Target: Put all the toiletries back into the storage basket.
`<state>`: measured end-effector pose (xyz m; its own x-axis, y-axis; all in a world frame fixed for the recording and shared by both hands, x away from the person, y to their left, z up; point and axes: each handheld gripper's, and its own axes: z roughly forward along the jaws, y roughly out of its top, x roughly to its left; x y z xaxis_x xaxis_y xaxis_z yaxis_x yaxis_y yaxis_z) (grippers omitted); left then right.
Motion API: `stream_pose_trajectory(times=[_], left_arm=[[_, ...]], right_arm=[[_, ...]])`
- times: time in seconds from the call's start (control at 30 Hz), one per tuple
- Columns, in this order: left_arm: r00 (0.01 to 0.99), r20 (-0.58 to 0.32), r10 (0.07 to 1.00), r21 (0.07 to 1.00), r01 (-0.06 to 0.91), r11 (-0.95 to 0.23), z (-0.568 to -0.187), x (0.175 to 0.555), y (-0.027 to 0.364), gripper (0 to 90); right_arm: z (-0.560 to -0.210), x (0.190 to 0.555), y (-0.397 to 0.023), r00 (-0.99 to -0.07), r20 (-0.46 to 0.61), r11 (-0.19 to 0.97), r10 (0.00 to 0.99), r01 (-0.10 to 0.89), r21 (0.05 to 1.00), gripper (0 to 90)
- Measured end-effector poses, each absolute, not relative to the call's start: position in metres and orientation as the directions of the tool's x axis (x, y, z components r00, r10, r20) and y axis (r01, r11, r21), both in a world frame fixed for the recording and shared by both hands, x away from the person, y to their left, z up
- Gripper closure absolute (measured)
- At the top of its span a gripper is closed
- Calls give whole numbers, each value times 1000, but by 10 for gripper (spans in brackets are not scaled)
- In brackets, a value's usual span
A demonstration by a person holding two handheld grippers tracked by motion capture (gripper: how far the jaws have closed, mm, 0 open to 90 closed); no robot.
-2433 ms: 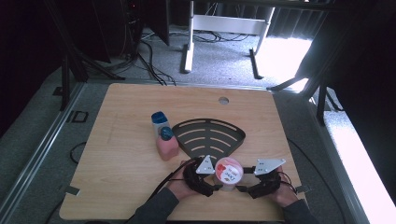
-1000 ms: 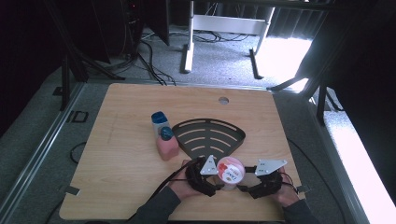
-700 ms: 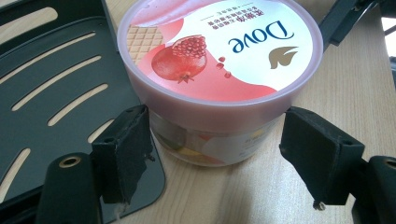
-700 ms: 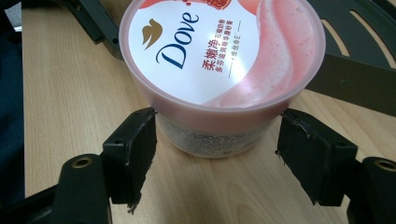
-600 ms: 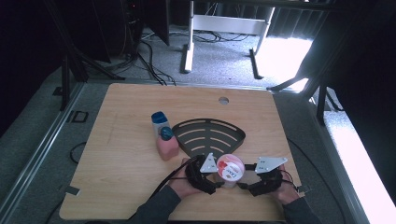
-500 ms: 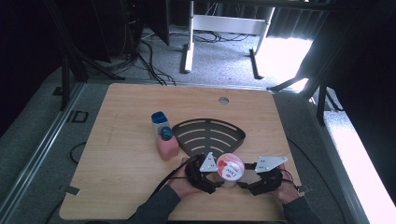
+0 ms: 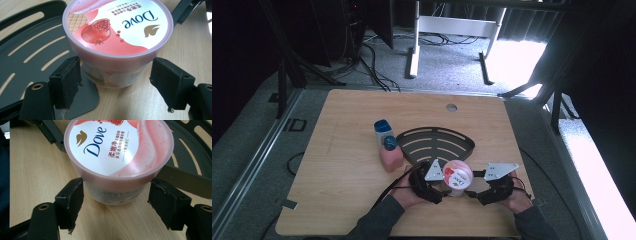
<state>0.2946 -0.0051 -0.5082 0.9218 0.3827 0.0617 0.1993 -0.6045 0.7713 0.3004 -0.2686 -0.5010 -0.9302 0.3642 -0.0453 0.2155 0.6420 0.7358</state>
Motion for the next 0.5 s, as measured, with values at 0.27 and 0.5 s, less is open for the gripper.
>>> stream_pose_trajectory(times=[0.27, 0.5], left_arm=[[919, 79, 386, 770, 189, -609, -503, 297, -3, 250], [915, 81, 396, 773, 193, -604, -500, 299, 0, 250]], right_arm=[[-496, 304, -267, -931, -49, 643, 361, 210, 737, 281], [-494, 308, -264, -931, -50, 640, 361, 208, 740, 280]])
